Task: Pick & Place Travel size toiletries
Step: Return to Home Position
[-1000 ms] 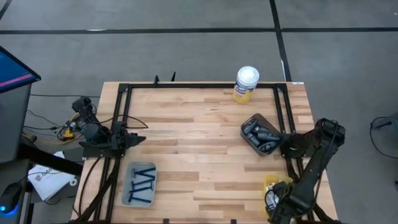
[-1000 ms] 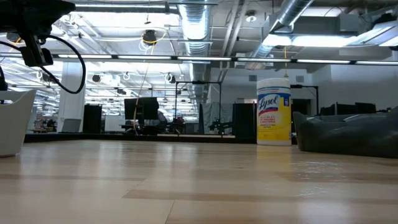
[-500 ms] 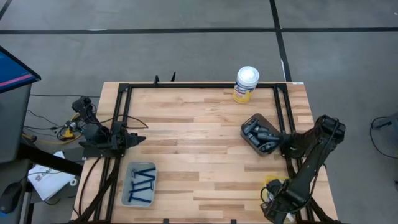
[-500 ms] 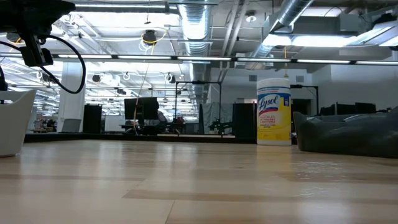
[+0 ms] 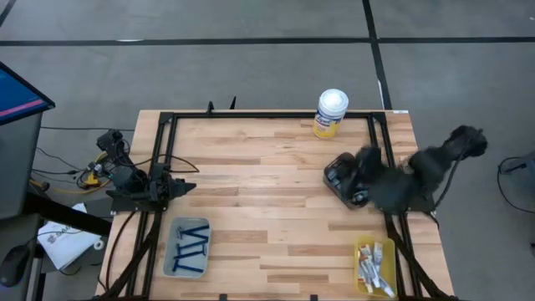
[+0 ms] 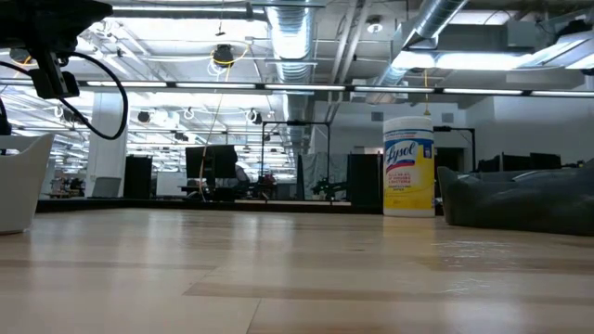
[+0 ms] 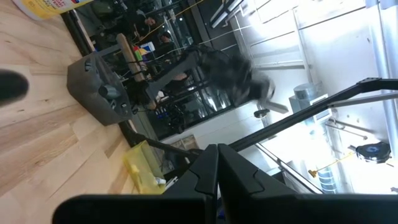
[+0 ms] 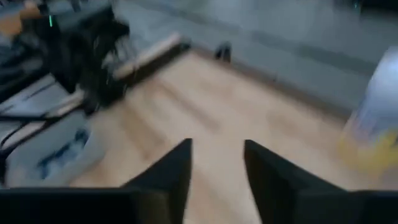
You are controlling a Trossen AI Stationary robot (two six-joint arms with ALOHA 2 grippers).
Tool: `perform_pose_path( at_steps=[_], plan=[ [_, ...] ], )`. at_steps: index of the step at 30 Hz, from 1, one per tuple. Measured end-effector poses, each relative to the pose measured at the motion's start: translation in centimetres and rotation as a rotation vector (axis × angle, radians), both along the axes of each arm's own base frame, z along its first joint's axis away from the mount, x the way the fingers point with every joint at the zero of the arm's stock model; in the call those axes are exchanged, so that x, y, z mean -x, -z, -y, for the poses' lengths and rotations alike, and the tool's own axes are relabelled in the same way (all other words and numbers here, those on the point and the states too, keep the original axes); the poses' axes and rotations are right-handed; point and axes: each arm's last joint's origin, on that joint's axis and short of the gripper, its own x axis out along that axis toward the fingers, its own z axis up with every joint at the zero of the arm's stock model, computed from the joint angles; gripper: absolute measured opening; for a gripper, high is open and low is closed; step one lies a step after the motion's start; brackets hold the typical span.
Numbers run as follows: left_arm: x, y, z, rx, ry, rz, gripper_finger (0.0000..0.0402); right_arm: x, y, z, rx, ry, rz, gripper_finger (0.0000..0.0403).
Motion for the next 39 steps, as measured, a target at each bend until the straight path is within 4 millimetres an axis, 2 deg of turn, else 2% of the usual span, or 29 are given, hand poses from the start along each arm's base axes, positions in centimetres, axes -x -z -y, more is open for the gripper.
perform_pose_path(
  at_steps=[3, 5, 8, 10, 13, 17, 19, 22, 25, 31, 35, 39],
  plan=[
    [0.0, 0.0, 0.0, 0.001, 0.0, 0.001, 0.0001, 0.9, -3.1, 3.8, 0.147, -0.045, 0.044, 0.0073],
    [0.0, 0.0, 0.0, 0.001, 0.0, 0.001, 0.0001, 1.4, -5.1, 5.8, 0.25, -0.135, 0.096, 0.0024],
    [0.0, 0.0, 0.0, 0.001, 0.0, 0.001, 0.0001, 2.3, -7.4, 8.3, 0.436, -0.325, 0.266, 0.0013],
    [0.0, 0.0, 0.0, 0.001, 0.0, 0.001, 0.0001, 2.9, -7.5, 9.7, 0.541, -0.411, 0.354, 0.0008],
    [0.0, 0.0, 0.0, 0.001, 0.0, 0.001, 0.0001, 3.5, -5.4, 11.9, 0.555, -0.371, 0.348, 0.0004],
    [0.0, 0.0, 0.0, 0.002, 0.0, 0.001, 0.0001, 3.4, 0.2, 14.2, 0.409, -0.369, 0.284, 0.0001],
    [0.0, 0.0, 0.0, 0.002, 0.0, 0.002, 0.0001, 3.3, 2.6, 14.9, 0.354, -0.37, 0.311, 0.0001],
    [0.0, 0.0, 0.0, 0.003, -0.001, 0.003, 0.0001, 4.3, 6.2, 14.9, 0.284, -0.33, 0.381, 0.0001],
    [-0.1, 0.0, -0.1, 0.004, -0.013, 0.003, 0.0001, 5.9, 7.6, 13.9, 0.251, -0.308, 0.537, 0.0],
    [-0.2, -0.1, -0.3, 0.007, -0.041, 0.006, 0.0001, 11.8, 6.5, 10.6, 0.247, -0.251, 0.818, 0.0],
    [-0.2, -0.1, -0.3, 0.007, -0.041, 0.006, 0.0001, 12.8, 6.9, 10.1, 0.266, -0.224, 0.808, 0.0],
    [-0.2, -0.1, -0.3, 0.007, -0.041, 0.006, 0.0001, 12.0, 7.5, 9.7, 0.336, -0.229, 0.714, 0.0]
  ],
)
